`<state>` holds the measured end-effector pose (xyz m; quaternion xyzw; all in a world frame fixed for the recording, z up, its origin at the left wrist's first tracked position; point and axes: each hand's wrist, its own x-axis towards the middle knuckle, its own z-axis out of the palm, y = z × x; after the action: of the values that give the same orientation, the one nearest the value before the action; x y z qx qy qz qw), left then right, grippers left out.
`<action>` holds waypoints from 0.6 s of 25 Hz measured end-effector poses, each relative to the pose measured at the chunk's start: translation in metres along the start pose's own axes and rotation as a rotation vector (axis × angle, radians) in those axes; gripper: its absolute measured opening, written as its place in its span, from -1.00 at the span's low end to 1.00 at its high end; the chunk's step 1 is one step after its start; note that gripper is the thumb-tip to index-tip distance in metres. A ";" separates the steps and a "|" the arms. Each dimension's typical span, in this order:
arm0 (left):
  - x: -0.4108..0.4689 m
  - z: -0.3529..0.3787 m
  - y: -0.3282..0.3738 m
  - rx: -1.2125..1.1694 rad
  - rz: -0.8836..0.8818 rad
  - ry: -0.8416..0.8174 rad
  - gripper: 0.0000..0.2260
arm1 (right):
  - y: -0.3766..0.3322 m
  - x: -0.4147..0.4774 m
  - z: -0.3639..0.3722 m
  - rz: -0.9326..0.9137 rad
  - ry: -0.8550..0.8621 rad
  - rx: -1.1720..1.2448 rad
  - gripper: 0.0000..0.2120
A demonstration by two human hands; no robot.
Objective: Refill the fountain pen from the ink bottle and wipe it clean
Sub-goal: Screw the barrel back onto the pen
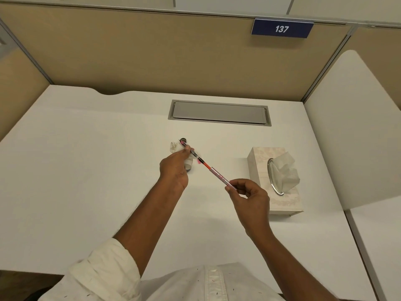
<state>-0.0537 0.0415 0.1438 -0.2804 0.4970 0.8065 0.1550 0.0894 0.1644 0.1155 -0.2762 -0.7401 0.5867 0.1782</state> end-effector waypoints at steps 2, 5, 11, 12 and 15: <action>-0.001 0.000 -0.001 0.000 -0.003 -0.007 -0.87 | 0.000 -0.001 0.002 -0.002 0.000 -0.007 -0.82; -0.005 0.002 -0.003 -0.013 0.009 -0.019 -0.86 | -0.001 -0.002 0.005 -0.004 -0.002 -0.007 -0.84; -0.012 0.002 -0.013 0.010 0.017 -0.028 -0.89 | -0.002 -0.003 0.014 0.104 -0.001 0.128 -0.87; -0.012 0.002 -0.014 0.014 0.020 -0.030 -0.88 | -0.002 -0.003 0.015 0.159 -0.015 0.191 -0.87; -0.010 -0.001 -0.015 0.024 0.025 -0.028 -0.90 | -0.002 -0.001 0.016 0.261 -0.051 0.297 -0.82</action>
<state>-0.0375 0.0474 0.1391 -0.2610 0.5080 0.8061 0.1549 0.0800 0.1507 0.1139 -0.3255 -0.6074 0.7145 0.1206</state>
